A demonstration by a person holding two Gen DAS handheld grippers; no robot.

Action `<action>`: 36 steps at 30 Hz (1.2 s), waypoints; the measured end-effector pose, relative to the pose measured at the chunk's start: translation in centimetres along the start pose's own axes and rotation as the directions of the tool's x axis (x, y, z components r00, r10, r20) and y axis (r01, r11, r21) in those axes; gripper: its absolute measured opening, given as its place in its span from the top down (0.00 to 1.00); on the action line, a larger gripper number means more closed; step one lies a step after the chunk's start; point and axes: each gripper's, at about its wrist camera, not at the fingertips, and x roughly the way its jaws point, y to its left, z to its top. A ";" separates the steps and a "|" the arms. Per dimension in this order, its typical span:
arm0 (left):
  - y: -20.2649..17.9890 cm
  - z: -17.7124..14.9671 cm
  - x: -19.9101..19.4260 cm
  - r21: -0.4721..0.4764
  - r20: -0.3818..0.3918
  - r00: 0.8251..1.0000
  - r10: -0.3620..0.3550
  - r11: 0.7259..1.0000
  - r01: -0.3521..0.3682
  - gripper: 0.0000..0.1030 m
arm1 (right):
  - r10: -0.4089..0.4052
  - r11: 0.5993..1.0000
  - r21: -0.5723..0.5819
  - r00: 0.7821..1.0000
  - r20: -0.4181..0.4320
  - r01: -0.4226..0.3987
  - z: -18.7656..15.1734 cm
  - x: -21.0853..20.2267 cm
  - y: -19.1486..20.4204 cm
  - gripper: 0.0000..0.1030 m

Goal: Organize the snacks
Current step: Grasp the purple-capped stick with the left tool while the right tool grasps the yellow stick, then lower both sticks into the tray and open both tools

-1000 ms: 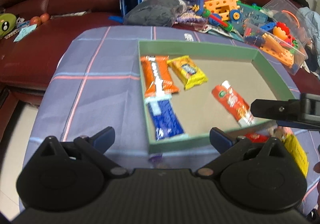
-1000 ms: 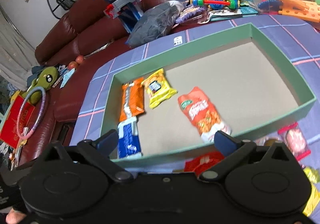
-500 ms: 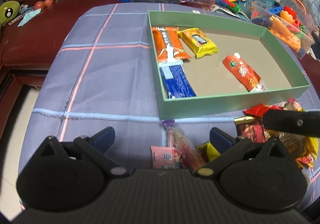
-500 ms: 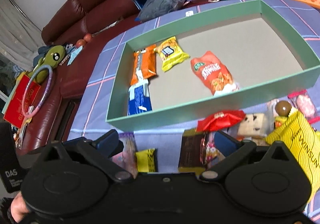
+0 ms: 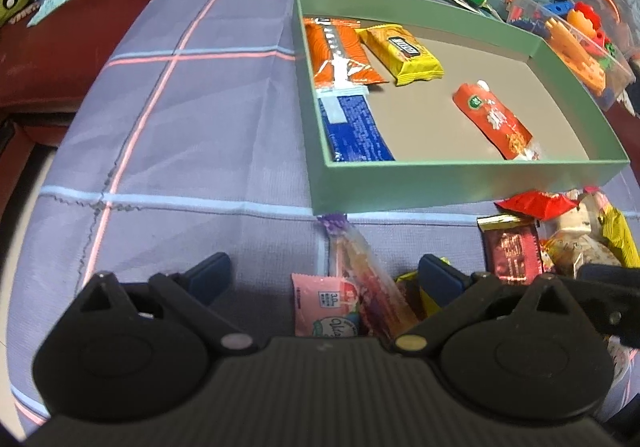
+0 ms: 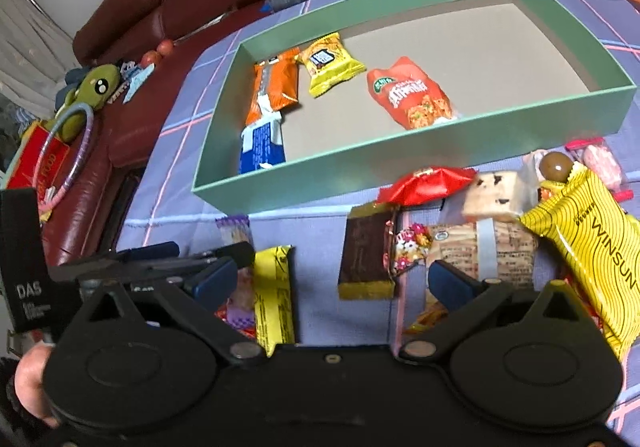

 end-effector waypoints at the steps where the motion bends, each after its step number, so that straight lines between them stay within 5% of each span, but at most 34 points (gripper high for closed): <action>1: 0.1 0.0 0.2 -0.002 -0.004 1.000 -0.002 1.000 0.002 0.14 | 0.003 1.000 -0.003 1.000 -0.001 -0.003 -0.1 0.0 0.0 0.00; 5: 0.1 -0.2 0.3 0.036 0.012 1.000 0.004 0.999 -0.004 0.38 | 0.018 1.000 -0.023 1.000 -0.013 -0.018 -0.3 0.1 0.4 0.00; 7: 0.1 -0.3 0.1 0.052 0.019 1.000 -0.007 0.999 0.006 0.60 | 0.017 0.999 -0.042 1.000 -0.019 -0.018 -0.6 0.1 0.8 0.00; 10: 0.2 -0.4 -0.2 0.066 0.024 1.000 -0.011 0.998 0.009 0.67 | 0.021 0.997 -0.077 0.999 -0.046 -0.025 -1.0 0.4 1.6 0.00; 12: 0.7 -0.7 -0.4 0.060 0.024 1.000 -0.019 0.998 0.017 0.73 | 0.027 0.993 -0.110 0.997 -0.069 -0.035 -1.4 0.8 2.4 0.11; 18: 2.8 -1.2 -1.2 0.018 0.038 0.999 -0.015 1.000 0.014 0.74 | 0.024 0.983 -0.177 0.992 -0.123 -0.046 -2.2 2.3 3.9 0.46; 29: 2.1 -1.7 -1.3 0.056 0.020 1.000 0.008 0.998 -0.009 0.50 | -0.036 0.949 -0.314 0.997 -0.074 0.011 -3.3 3.9 5.8 0.47; 30: 1.7 -1.9 -1.2 0.066 0.020 1.000 0.014 0.998 -0.015 0.51 | -0.041 0.945 -0.327 0.997 -0.067 0.017 -3.3 3.9 5.9 0.47; 32: 1.2 -2.2 -1.1 0.094 0.030 0.999 0.029 0.995 -0.032 0.69 | -0.046 0.938 -0.347 0.997 -0.056 0.024 -3.6 4.0 6.1 0.48; 33: 0.8 -2.3 -1.2 0.114 0.040 0.998 0.039 0.993 -0.043 0.81 | -0.053 0.932 -0.362 0.997 -0.047 0.033 -3.8 4.0 6.2 0.60; 35: 0.3 -2.6 -1.5 0.140 0.054 0.998 0.043 0.989 -0.050 0.87 | -0.090 0.911 -0.405 0.996 -0.011 0.078 -4.3 3.8 6.4 0.79; 36: 0.1 -2.7 -1.7 0.144 0.064 0.997 0.041 0.988 -0.050 0.89 | -0.086 0.914 -0.398 0.996 -0.011 0.075 -4.2 3.8 6.3 0.80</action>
